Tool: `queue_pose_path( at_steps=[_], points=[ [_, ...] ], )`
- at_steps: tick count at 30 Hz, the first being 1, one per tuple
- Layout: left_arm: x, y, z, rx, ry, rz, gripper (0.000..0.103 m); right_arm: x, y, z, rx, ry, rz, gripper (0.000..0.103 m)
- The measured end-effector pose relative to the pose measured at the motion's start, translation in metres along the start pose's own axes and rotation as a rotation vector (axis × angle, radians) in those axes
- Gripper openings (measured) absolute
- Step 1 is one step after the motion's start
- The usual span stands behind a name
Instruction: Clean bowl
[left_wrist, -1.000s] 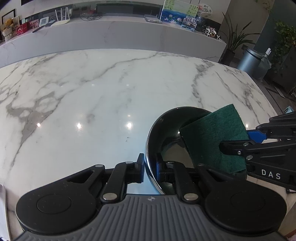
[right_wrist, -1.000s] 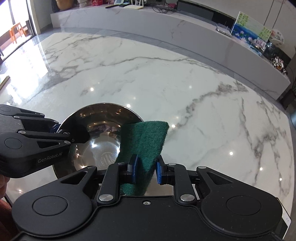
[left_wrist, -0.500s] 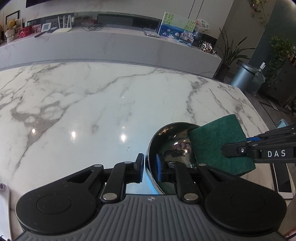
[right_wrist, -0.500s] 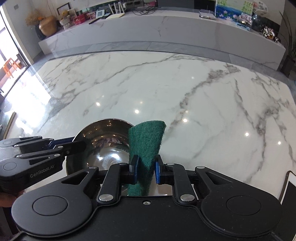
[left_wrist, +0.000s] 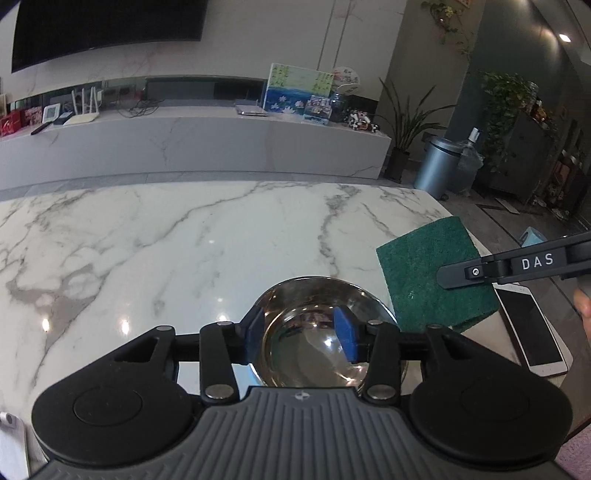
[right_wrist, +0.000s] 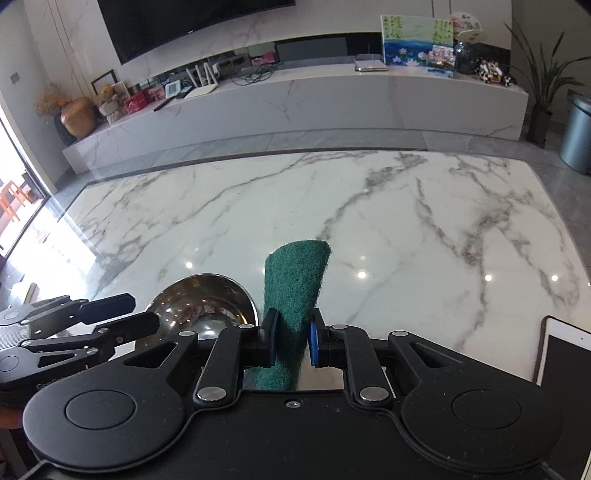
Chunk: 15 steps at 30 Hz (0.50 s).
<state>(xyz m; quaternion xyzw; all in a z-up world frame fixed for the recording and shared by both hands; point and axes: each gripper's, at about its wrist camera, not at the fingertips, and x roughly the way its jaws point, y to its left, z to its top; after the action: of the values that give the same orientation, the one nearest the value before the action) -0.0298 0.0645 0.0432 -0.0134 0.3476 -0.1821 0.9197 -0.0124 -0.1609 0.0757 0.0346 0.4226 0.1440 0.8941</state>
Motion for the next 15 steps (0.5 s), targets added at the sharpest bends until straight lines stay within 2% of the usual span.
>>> queue_pose_path(
  at_steps=[4,9,15],
  points=[
    [0.002,-0.026,-0.001,0.132,0.022,-0.011,0.047,-0.003,-0.011,-0.009,0.044,-0.027,-0.017,0.014],
    [0.006,-0.06,-0.01,0.318,0.044,-0.02,0.055,-0.005,-0.02,-0.016,0.087,-0.04,-0.005,0.014],
    [0.022,-0.079,-0.022,0.411,0.079,-0.024,0.054,0.002,-0.018,-0.024,0.067,-0.04,-0.02,0.014]
  ],
)
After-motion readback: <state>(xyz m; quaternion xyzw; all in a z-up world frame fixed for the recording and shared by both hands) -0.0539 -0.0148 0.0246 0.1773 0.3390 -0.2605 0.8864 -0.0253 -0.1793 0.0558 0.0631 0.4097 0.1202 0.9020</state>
